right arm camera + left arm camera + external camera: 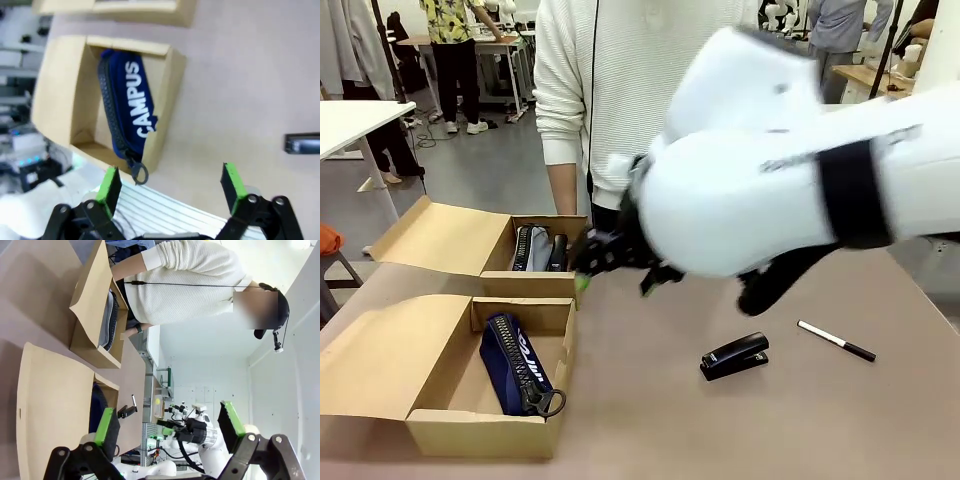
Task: Place items inside the box.
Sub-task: Pick up a Pencil pouch or Stapler and place it inside the Mailer Box closest to the robot.
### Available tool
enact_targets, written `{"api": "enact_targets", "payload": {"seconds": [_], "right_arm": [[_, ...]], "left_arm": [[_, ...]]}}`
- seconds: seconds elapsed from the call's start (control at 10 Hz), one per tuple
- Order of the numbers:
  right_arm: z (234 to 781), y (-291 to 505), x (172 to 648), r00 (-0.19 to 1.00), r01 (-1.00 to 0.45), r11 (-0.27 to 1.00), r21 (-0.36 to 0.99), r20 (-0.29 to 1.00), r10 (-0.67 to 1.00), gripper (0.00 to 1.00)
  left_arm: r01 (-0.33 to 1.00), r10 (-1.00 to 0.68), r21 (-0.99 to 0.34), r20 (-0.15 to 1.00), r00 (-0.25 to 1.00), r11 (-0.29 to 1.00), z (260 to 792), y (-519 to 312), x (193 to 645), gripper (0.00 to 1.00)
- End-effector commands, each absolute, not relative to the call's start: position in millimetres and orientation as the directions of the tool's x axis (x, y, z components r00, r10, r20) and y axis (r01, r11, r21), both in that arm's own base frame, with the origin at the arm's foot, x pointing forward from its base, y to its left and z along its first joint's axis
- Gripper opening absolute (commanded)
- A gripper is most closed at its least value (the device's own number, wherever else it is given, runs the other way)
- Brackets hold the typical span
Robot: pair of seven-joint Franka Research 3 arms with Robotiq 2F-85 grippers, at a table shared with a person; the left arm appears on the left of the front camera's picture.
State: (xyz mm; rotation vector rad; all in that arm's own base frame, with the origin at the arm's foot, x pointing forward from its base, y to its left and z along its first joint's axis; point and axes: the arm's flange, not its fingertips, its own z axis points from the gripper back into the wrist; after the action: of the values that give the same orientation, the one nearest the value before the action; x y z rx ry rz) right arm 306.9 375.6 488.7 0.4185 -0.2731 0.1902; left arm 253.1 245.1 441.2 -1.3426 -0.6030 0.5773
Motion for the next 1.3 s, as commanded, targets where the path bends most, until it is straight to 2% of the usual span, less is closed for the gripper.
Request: {"api": "enact_targets", "payload": {"seconds": [0.0, 0.3, 0.4, 0.6, 0.7, 0.8, 1.0, 1.1, 1.2], "right_arm": [[518.6, 278.1, 288.6, 0.944, -0.175, 0.851, 0.495, 0.331, 0.002, 1.00], [516.2, 150.0, 272.4, 0.972, -0.096, 0.695, 0.713, 0.219, -0.091, 1.00], [495.9, 86.7, 272.2, 0.958, -0.108, 0.501, 0.859, 0.224, -0.179, 1.00], [439.7, 8.3, 263.4, 0.959, -0.062, 0.302, 0.951, 0.140, -0.245, 1.00], [409.7, -20.8, 248.2, 0.950, -0.165, 0.177, 0.970, 0.205, -0.235, 1.00], [389.3, -35.7, 234.8, 0.942, -0.190, 0.175, 0.966, 0.230, -0.244, 1.00], [377.7, -35.6, 220.9, 0.950, -0.212, 0.320, 0.923, 0.272, -0.155, 1.00], [384.3, -20.8, 228.4, 0.959, -0.211, 0.439, 0.874, 0.272, -0.081, 1.00], [396.4, 12.4, 255.8, 0.982, -0.132, 0.639, 0.758, 0.188, -0.020, 1.00]], "left_arm": [[-0.014, 0.688, -0.990, 0.087, 0.720, 0.140, 441.6, 244.2, 251.8, 1.00], [-0.014, 0.688, -0.990, 0.087, 0.720, 0.140, 441.6, 244.2, 251.8, 1.00], [-0.014, 0.688, -0.990, 0.087, 0.720, 0.140, 441.6, 244.2, 251.8, 1.00], [-0.014, 0.688, -0.990, 0.087, 0.720, 0.140, 441.6, 244.2, 251.8, 1.00], [-0.014, 0.688, -0.990, 0.087, 0.720, 0.140, 441.6, 244.2, 251.8, 1.00], [-0.014, 0.688, -0.990, 0.087, 0.720, 0.140, 441.6, 244.2, 251.8, 1.00], [-0.014, 0.688, -0.990, 0.087, 0.720, 0.140, 441.6, 244.2, 251.8, 1.00], [-0.014, 0.688, -0.990, 0.087, 0.720, 0.140, 441.6, 244.2, 251.8, 1.00], [-0.014, 0.688, -0.990, 0.087, 0.720, 0.140, 441.6, 244.2, 251.8, 1.00]]}}
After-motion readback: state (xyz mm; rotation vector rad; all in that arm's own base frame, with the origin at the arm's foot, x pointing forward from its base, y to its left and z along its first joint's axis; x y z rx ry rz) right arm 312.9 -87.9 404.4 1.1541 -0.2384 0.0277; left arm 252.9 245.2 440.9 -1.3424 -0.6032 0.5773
